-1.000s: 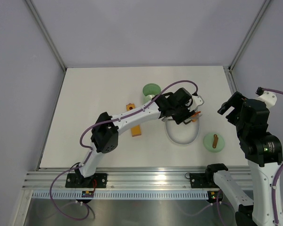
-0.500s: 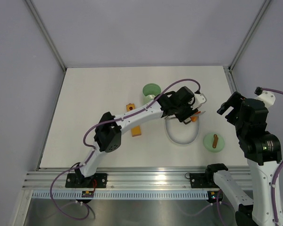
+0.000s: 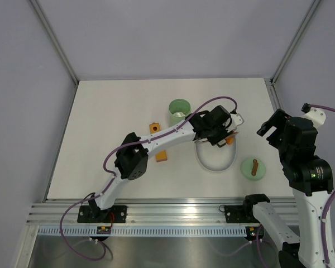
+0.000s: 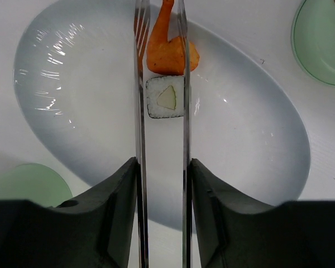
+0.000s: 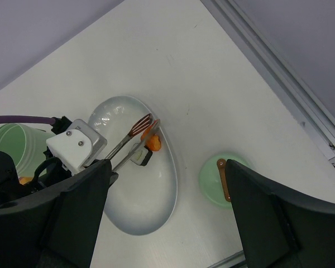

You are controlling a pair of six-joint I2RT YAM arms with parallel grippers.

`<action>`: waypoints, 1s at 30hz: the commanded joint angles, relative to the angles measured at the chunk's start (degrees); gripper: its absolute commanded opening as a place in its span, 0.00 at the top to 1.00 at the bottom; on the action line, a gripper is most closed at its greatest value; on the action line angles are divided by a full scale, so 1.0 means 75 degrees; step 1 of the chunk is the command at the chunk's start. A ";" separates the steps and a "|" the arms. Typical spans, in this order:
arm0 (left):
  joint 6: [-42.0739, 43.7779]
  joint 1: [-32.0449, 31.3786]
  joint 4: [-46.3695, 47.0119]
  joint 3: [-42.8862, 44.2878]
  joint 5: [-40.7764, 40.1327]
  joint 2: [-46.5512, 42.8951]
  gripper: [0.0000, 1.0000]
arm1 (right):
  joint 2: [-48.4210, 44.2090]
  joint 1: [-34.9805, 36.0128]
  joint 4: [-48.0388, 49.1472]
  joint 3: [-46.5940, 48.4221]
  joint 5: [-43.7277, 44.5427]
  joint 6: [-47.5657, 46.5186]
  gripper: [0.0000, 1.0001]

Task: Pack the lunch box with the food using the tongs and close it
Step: Pick up the fake food from the plate.

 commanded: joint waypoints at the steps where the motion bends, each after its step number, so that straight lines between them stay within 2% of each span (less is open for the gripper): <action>1: 0.0019 0.0018 0.0212 0.0344 -0.0198 -0.0062 0.60 | -0.0029 -0.0026 0.0078 0.0013 0.0062 -0.0092 0.09; 5: 0.0019 0.0018 0.0177 0.0355 -0.0233 -0.0121 0.78 | -0.0041 -0.0026 0.0089 0.0013 0.0062 -0.0080 0.09; 12: -0.0133 0.0018 0.0165 0.0402 -0.0455 -0.0507 1.00 | -0.0029 -0.0026 0.0148 -0.0022 -0.0032 -0.0045 0.09; 21: -0.0227 0.0030 0.0282 0.0110 -0.0924 -0.1245 1.00 | -0.0017 -0.0026 0.0230 -0.0068 -0.0114 0.0002 0.09; 30: -0.0789 0.0100 0.0623 0.0063 -0.1392 -0.1890 1.00 | 0.0018 -0.0026 0.0311 -0.0104 -0.0173 0.0002 0.09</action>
